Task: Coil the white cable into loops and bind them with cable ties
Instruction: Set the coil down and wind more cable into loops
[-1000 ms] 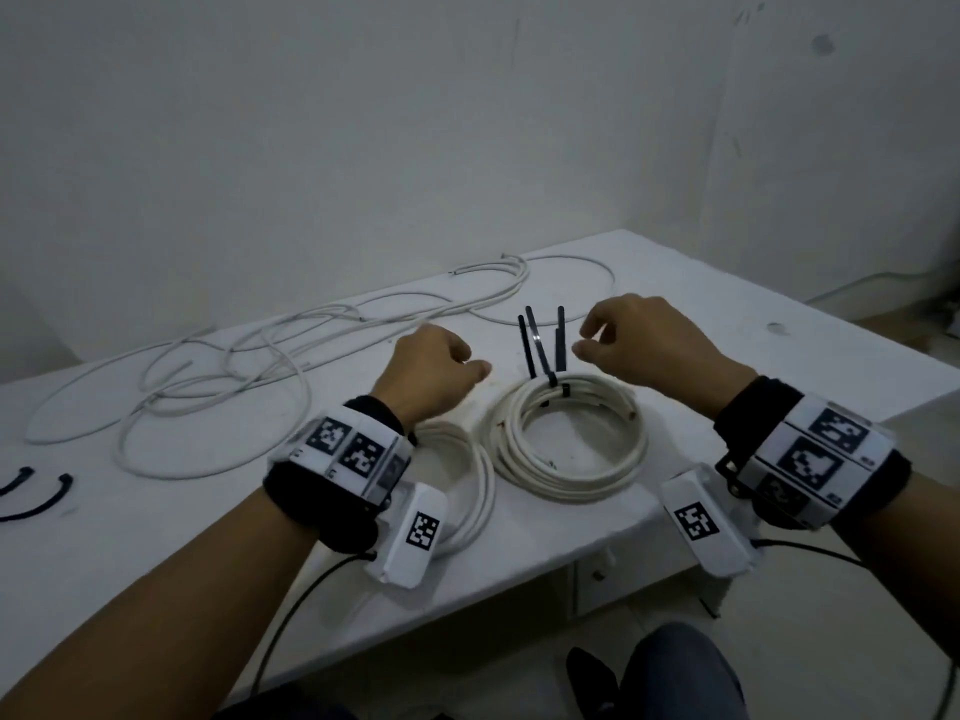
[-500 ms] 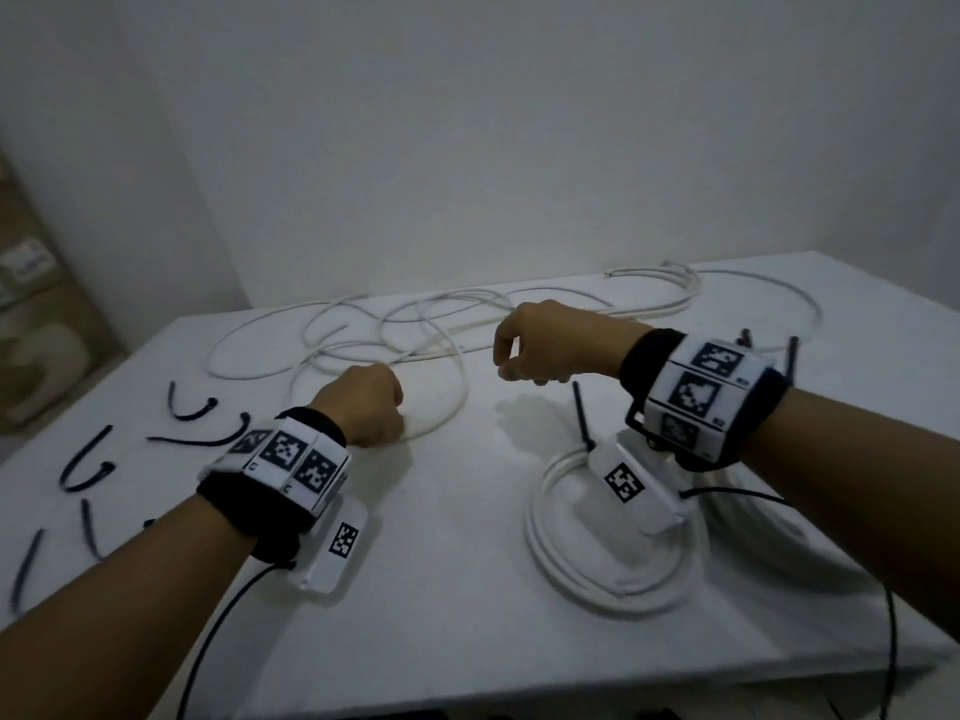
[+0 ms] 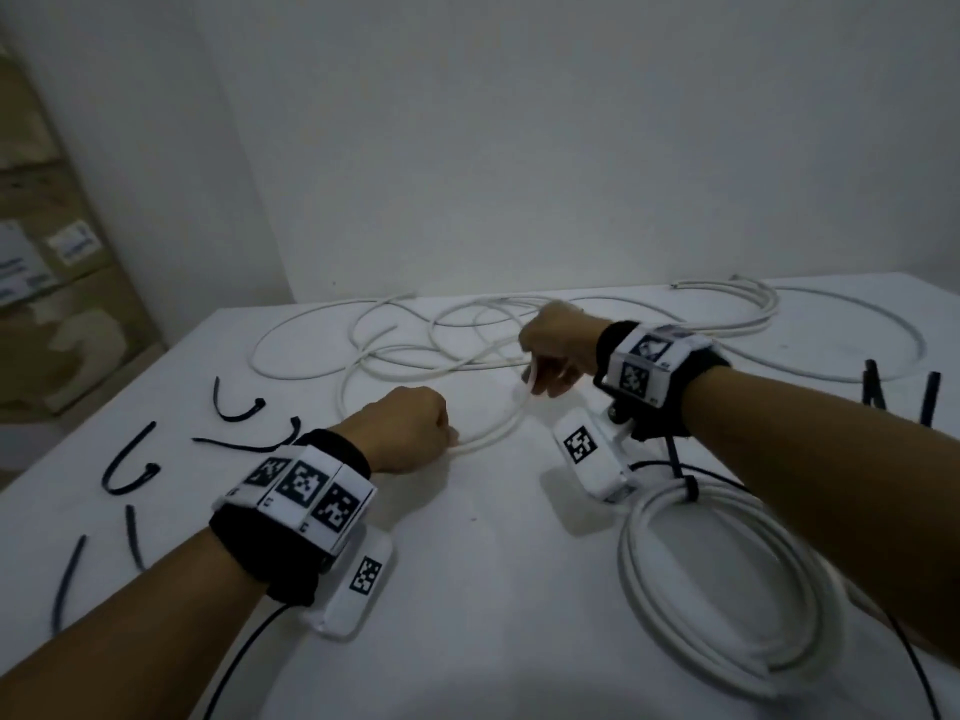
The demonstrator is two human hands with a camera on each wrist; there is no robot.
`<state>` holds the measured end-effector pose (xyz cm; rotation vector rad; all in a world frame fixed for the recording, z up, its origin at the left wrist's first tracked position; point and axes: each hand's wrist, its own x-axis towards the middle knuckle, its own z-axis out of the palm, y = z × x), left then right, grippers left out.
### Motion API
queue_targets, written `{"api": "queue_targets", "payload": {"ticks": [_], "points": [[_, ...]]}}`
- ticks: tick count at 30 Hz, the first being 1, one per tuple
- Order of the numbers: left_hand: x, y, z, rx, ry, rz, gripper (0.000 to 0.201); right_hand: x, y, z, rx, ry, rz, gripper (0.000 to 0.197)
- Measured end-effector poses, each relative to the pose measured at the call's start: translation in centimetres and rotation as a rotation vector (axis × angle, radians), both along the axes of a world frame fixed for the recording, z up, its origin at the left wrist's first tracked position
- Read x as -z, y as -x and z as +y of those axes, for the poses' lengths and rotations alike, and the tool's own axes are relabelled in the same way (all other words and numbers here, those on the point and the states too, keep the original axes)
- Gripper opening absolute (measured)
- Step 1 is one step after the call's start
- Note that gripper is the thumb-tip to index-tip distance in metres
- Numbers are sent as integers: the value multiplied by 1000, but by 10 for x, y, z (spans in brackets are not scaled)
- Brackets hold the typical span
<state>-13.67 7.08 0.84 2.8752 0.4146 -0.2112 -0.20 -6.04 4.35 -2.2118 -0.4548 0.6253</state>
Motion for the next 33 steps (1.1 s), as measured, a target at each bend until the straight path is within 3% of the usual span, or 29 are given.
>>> {"api": "queue_targets", "payload": {"ticks": [2,5,8,11,14,16,20,22,25,27,29,33], "points": [[-6,3,-4,11,82,-28,32,-22,-1,-17,30,-172,31,17],[-19,6,-14,75,86,-119,24,-62,1,-46,82,-405,-16,16],[-32,10,-24,47,138,-265,30,-95,3,-80,114,-599,-105,3],[-49,16,-35,-7,185,-447,43,-122,2,-123,59,-706,-151,14],[-70,20,-51,-43,265,-664,44,-137,8,-161,-103,-651,-152,11],[-86,20,-63,-49,373,-797,40,-140,15,-179,-136,-514,-262,18],[-124,14,-95,-17,654,-989,35,-141,27,-200,-11,-30,-947,14],[-145,15,-110,-7,835,-1022,35,-146,29,-210,59,66,-1100,20],[-167,20,-124,-2,993,-1039,36,-152,28,-225,165,86,-1050,17],[-173,22,-127,-20,959,-1056,37,-149,28,-233,150,253,-933,19],[-171,22,-129,-30,918,-1054,39,-139,28,-236,114,261,-744,21],[-144,22,-133,12,853,-975,38,-129,31,-229,231,-310,-453,29]]}}
